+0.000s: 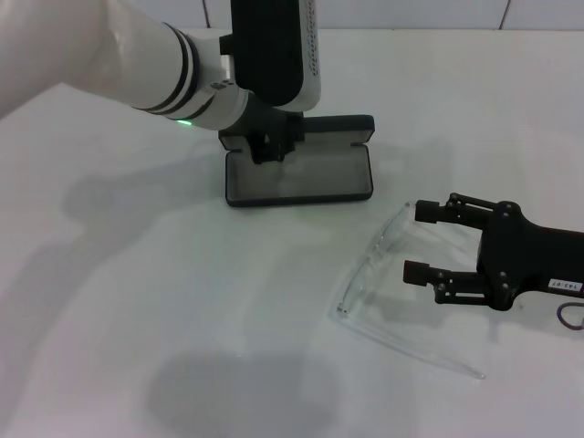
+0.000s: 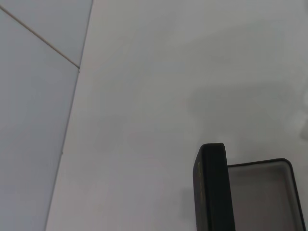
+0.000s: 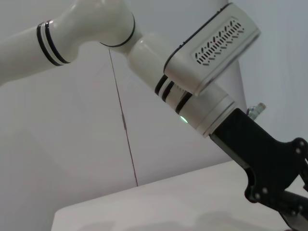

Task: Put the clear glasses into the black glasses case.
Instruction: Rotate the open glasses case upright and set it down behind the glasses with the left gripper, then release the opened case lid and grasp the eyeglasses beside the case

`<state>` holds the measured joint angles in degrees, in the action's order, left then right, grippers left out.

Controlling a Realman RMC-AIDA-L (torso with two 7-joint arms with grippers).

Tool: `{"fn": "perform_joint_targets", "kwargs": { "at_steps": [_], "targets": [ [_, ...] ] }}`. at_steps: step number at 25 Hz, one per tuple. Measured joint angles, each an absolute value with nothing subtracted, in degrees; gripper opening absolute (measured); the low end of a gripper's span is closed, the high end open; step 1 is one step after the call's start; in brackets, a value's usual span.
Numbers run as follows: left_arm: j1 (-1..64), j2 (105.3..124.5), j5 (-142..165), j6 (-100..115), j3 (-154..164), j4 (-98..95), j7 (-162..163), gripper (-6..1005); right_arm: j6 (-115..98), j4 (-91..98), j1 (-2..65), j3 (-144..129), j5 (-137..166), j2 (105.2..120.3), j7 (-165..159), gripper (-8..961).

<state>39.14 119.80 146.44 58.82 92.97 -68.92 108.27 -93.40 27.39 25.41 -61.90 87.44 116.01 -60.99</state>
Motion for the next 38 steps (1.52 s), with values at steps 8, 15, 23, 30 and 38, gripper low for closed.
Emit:
{"fn": "perform_joint_targets", "kwargs": {
  "at_steps": [8,15,23,30,38],
  "targets": [
    [39.64,119.79,146.42,59.91,93.14,-68.06,108.31,216,-92.98,27.42,25.89,-61.87,87.45,116.0,-60.94,808],
    [39.53,119.8,146.55,58.52,92.84,-68.46,111.07,218,-92.83,27.6,25.93,-61.84,87.45,115.92,-60.91,807],
    [36.64,119.78,143.22,59.44,92.78,-74.38,112.49,456,-92.75,27.52,25.93,-61.78,87.45,115.82,-60.9,807],
    [32.3,119.55,126.46,68.86,82.88,-81.91,111.44,625,-92.72,27.45,25.93,-61.78,87.45,115.74,-60.9,808],
    [27.4,119.29,94.97,88.67,61.04,-74.75,101.91,666,-92.69,28.2,26.05,-61.78,87.46,115.48,-61.86,808]
  ]
}}
